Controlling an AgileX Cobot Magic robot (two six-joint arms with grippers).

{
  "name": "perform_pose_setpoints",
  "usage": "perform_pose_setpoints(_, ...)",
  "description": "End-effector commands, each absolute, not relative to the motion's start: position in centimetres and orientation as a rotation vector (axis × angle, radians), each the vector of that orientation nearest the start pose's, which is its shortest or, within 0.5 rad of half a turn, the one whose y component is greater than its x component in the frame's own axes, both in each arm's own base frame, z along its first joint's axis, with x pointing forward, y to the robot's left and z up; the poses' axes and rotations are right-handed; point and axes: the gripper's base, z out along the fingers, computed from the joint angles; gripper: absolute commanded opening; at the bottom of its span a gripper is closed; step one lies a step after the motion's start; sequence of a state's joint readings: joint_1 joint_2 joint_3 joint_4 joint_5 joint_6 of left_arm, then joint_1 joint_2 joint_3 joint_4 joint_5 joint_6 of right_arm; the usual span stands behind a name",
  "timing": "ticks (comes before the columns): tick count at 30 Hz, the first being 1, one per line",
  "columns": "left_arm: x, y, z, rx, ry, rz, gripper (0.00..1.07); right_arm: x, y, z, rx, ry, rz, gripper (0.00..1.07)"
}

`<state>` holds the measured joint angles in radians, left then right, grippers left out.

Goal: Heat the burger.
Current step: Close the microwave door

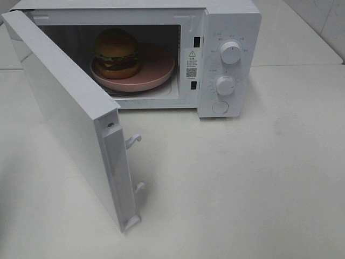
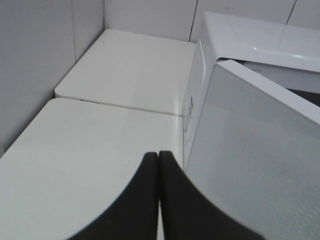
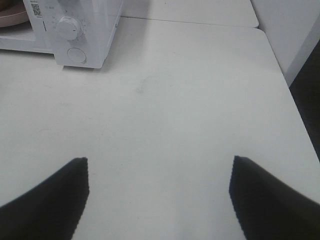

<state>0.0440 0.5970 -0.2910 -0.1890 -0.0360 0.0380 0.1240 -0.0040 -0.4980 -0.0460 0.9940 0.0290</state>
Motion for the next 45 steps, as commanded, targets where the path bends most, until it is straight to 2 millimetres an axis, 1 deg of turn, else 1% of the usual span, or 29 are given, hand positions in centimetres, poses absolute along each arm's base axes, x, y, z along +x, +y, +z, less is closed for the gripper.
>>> perform_pose_setpoints(1, 12.9, 0.9, 26.3, -0.199, 1.673, -0.061, 0.0, -0.7, -0.5, 28.2, -0.08, 1.941, 0.043, 0.76)
perform_pose_setpoints(3, 13.6, 1.1, 25.0, -0.202, 1.669, -0.037, 0.0, -0.7, -0.5, 28.2, -0.08, 1.941, 0.043, 0.76)
perform_pose_setpoints(4, 13.6, 1.1, 25.0, -0.202, 1.669, -0.037, 0.0, -0.7, -0.5, 28.2, -0.08, 1.941, 0.043, 0.76)
perform_pose_setpoints(6, 14.5, 1.2, 24.6, -0.227, 1.672, -0.052, 0.0, -0.7, -0.5, 28.2, -0.08, 1.941, 0.043, 0.76)
perform_pose_setpoints(8, 14.8, 1.2, 24.5, -0.23, 1.664, -0.06, 0.0, -0.7, -0.5, 28.2, -0.08, 1.941, 0.043, 0.76)
perform_pose_setpoints(9, 15.3, 1.0, 24.4, -0.211, 1.652, -0.068, 0.0, -0.7, -0.5, 28.2, -0.08, 1.941, 0.043, 0.76)
perform_pose_setpoints(10, 15.3, 1.0, 24.4, -0.211, 1.652, -0.068, 0.0, -0.7, -0.5, 28.2, -0.08, 1.941, 0.043, 0.76)
perform_pose_setpoints(11, 15.9, 0.7, 24.2, -0.163, 1.651, -0.08, 0.0, -0.7, -0.5, 28.2, -0.08, 1.941, 0.043, 0.76)
perform_pose_setpoints(12, 15.9, 0.7, 24.2, -0.163, 1.651, -0.08, 0.0, -0.7, -0.5, 28.2, -0.08, 1.941, 0.043, 0.76)
perform_pose_setpoints(14, 16.8, 0.2, 23.6, -0.104, 1.669, -0.123, 0.0, -0.7, -0.5, 28.2, -0.08, 1.941, 0.043, 0.76)
perform_pose_setpoints(15, 16.8, 0.2, 23.6, -0.104, 1.669, -0.123, 0.0, -0.7, -0.5, 28.2, -0.08, 1.941, 0.043, 0.76)
perform_pose_setpoints(16, 17.3, -0.3, 23.0, -0.056, 1.692, -0.157, 0.0, -0.7, -0.5, 28.2, -0.08, 1.941, 0.043, 0.76)
perform_pose_setpoints(18, 17.5, -0.5, 22.8, -0.031, 1.702, -0.178, 0.0, -0.7, -0.5, 28.2, -0.08, 1.941, 0.043, 0.76)
perform_pose_setpoints(19, 18.0, -1.0, 22.2, 0.015, 1.718, -0.215, 0.0, -0.7, -0.5, 28.2, -0.08, 1.941, 0.043, 0.76)
perform_pose_setpoints(21, 18.2, -1.1, 22.0, 0.034, 1.711, -0.23, 0.0, -0.7, -0.5, 28.2, -0.08, 1.941, 0.043, 0.76)
perform_pose_setpoints(22, 18.7, -1.4, 21.6, 0.064, 1.706, -0.255, 0.0, -0.7, -0.5, 28.2, -0.08, 1.941, 0.043, 0.76)
perform_pose_setpoints(24, 18.9, -1.5, 21.4, 0.064, 1.703, -0.265, 0.0, -0.7, -0.5, 28.2, -0.08, 1.941, 0.043, 0.76)
perform_pose_setpoints(28, 20.2, -1.8, 20.3, 0.09, 1.714, -0.31, 0.0, -0.7, -0.5, 28.2, -0.08, 1.941, 0.043, 0.76)
perform_pose_setpoints(32, 20.8, -2.1, 20.0, 0.121, 1.716, -0.333, 0.0, -0.7, -0.5, 28.2, -0.08, 1.941, 0.043, 0.76)
perform_pose_setpoints(34, 21.6, -2.9, 19.8, 0.144, 1.73, -0.359, 0.0, -0.7, -0.5, 28.2, -0.08, 1.941, 0.043, 0.76)
perform_pose_setpoints(35, 21.6, -2.9, 19.8, 0.144, 1.73, -0.359, 0.0, -0.7, -0.5, 28.2, -0.08, 1.941, 0.043, 0.76)
perform_pose_setpoints(37, 22.4, -3.9, 19.7, 0.177, 1.737, -0.382, 0.0, -0.7, -0.5, 28.2, -0.079, 1.941, 0.044, 0.76)
perform_pose_setpoints(38, 22.4, -3.9, 19.7, 0.177, 1.737, -0.382, 0.0, -0.7, -0.5, 28.2, -0.079, 1.941, 0.044, 0.76)
perform_pose_setpoints(39, 22.9, -4.7, 19.5, 0.189, 1.738, -0.387, 0.0, -0.7, -0.5, 28.2, -0.079, 1.941, 0.044, 0.76)
perform_pose_setpoints(41, 23.0, -5.0, 19.4, 0.187, 1.741, -0.382, 0.0, -0.7, -0.5, 28.2, -0.079, 1.941, 0.044, 0.76)
perform_pose_setpoints(42, 23.3, -5.7, 19.1, 0.191, 1.746, -0.373, 0.0, -0.7, -0.5, 28.2, -0.079, 1.941, 0.044, 0.76)
perform_pose_setpoints(43, 23.4, -5.9, 18.9, 0.195, 1.752, -0.369, 0.0, -0.7, -0.5, 28.2, -0.079, 1.941, 0.044, 0.76)
perform_pose_setpoints(44, 23.4, -5.9, 18.9, 0.195, 1.752, -0.369, 0.0, -0.7, -0.5, 28.2, -0.079, 1.941, 0.044, 0.76)
perform_pose_setpoints(45, 23.6, -6.6, 18.8, 0.195, 1.755, -0.376, 0.0, -0.7, -0.5, 28.2, -0.079, 1.941, 0.044, 0.76)
